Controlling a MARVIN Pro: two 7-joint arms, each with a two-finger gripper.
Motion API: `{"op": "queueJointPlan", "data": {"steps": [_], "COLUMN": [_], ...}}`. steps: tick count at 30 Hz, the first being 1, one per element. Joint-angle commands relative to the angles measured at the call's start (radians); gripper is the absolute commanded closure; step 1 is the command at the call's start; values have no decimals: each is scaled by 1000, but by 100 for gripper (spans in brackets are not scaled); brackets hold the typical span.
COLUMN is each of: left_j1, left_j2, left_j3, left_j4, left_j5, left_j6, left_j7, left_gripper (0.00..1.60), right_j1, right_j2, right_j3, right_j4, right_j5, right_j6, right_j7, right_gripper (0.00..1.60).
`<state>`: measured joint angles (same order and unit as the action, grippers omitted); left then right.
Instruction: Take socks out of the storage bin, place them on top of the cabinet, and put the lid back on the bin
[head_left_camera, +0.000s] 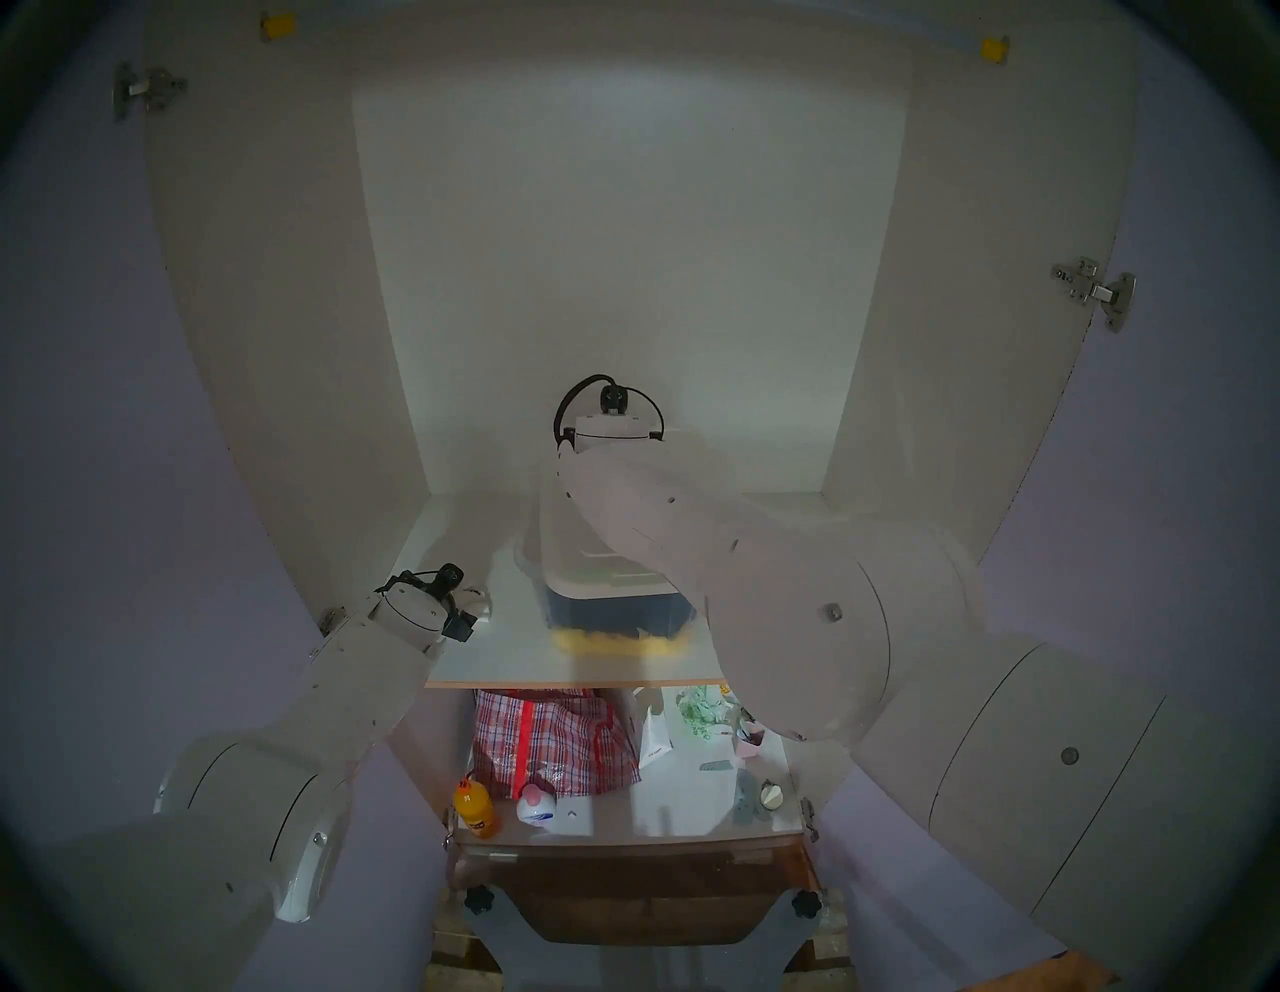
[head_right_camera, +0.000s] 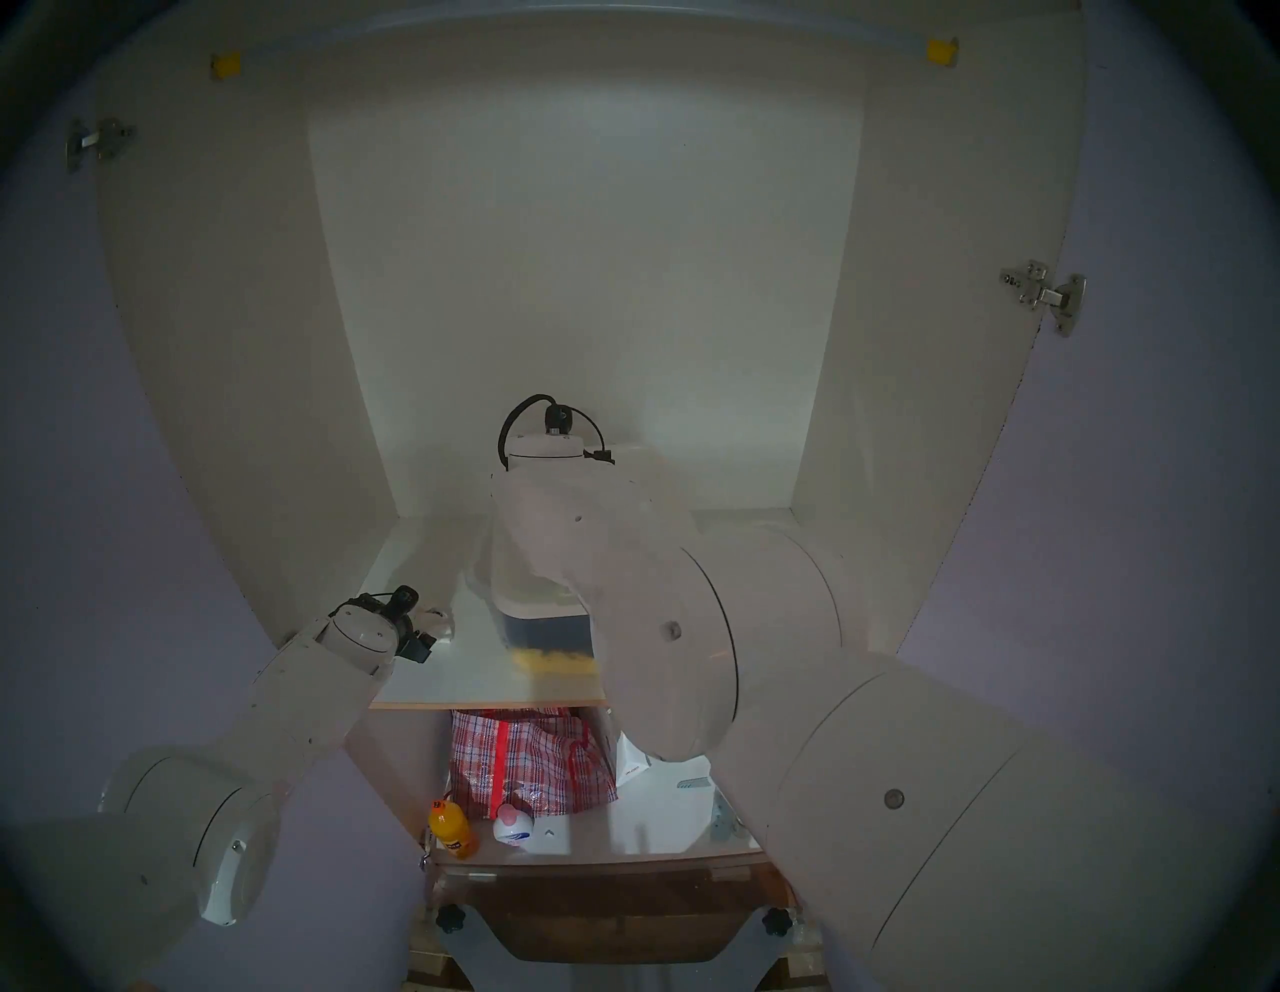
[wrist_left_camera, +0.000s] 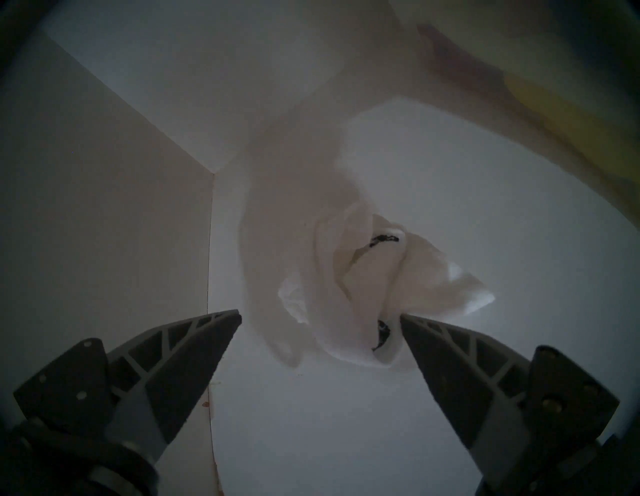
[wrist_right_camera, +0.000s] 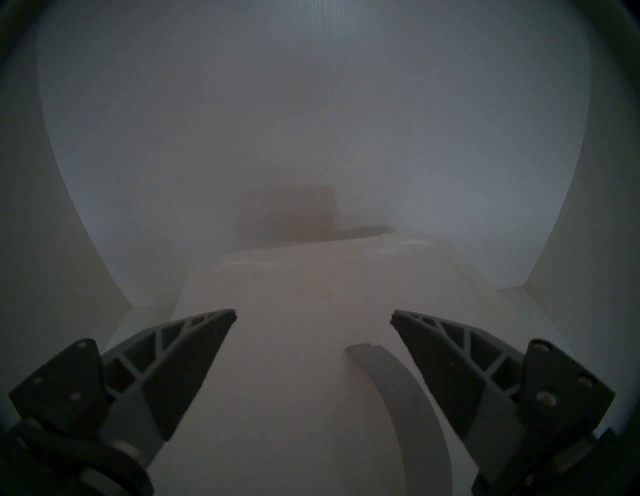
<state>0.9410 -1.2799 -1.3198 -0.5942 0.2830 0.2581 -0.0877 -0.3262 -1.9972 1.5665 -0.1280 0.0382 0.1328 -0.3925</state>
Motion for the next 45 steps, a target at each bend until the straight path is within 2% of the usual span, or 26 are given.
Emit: {"op": "queueJointPlan", "data": {"steps": [1,15,18,29,36,38,45], "left_j1": [-33,-36,-34,-28,-23,-22,-21], "left_j2": [-2,0,2,6,9,9,9], "left_j3": [0,3,4,5,4,4,4], "left_j4": [-23,-32,-37,-50,-59,-62,-63], "left_j5": [1,3,3,2,2,2,2], "left_j6": [-8,-14,-17,-18,-15,-14,-14], "left_j7": [1,-3,-6,-12,-17,-18,-19], "left_gripper": [0,0,0,0,0,0,0], "right_j1": [36,0,-12,-5,-19,-11,-19], "right_j2": [3,85,106,145,146,155,169], "right_j3": [-12,-12,4,53,57,73,69], "right_j4": [-34,-33,-37,-18,-32,-27,-21], "right_j5": [-11,-5,9,36,36,53,46], "right_j6": [-37,-107,-136,-105,-147,-113,-111], "right_j7": [22,122,179,234,241,278,327], "right_gripper": [0,0,0,0,0,0,0]}}
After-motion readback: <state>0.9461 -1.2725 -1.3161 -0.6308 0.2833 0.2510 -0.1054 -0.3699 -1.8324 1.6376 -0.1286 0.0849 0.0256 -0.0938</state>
